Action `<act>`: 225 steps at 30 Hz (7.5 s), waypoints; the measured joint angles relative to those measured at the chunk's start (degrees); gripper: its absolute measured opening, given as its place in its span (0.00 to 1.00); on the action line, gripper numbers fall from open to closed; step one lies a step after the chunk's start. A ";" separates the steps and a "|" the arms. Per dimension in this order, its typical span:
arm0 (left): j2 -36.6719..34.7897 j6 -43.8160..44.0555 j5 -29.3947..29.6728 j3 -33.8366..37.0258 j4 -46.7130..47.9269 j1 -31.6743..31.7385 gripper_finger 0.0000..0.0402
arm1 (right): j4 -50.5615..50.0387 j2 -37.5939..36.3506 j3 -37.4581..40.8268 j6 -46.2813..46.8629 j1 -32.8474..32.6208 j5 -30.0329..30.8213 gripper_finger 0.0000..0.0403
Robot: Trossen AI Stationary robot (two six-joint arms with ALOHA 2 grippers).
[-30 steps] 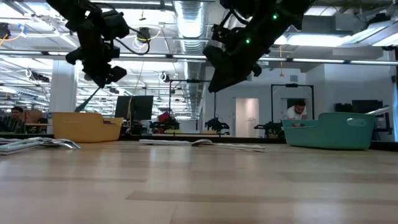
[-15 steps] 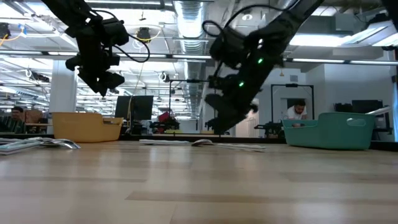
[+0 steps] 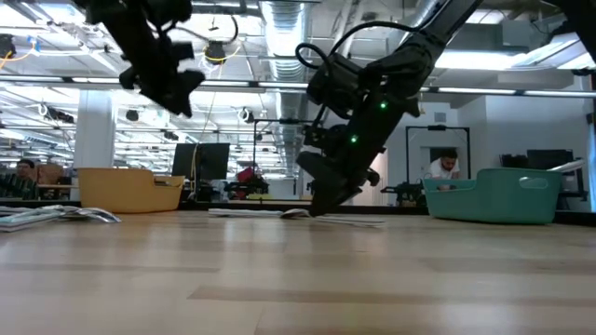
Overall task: Sort silverware by color (type)
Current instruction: Put the white-blue spoon into the blue bin
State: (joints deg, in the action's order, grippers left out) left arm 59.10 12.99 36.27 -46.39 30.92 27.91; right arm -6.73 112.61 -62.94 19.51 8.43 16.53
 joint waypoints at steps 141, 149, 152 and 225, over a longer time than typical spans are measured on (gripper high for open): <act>6.57 8.29 -15.45 16.83 -32.78 -33.57 0.00 | 61.52 -2.33 14.25 -2.84 -3.76 -29.35 0.09; 0.90 22.66 -14.94 6.20 -2.83 -34.98 0.00 | 60.68 -2.33 14.25 -2.89 -3.76 -29.62 0.09; -0.41 29.18 -13.40 2.72 7.65 -37.49 0.00 | 59.74 -2.33 14.25 -2.89 -4.01 -29.79 0.09; 6.89 12.61 0.44 12.39 -40.06 -33.59 0.25 | 6.66 -26.59 9.14 -5.57 -6.57 5.39 0.08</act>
State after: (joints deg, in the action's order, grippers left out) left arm 65.99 25.60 36.72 -34.00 -9.14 -5.68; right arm -0.07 86.02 -53.80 13.94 1.85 21.92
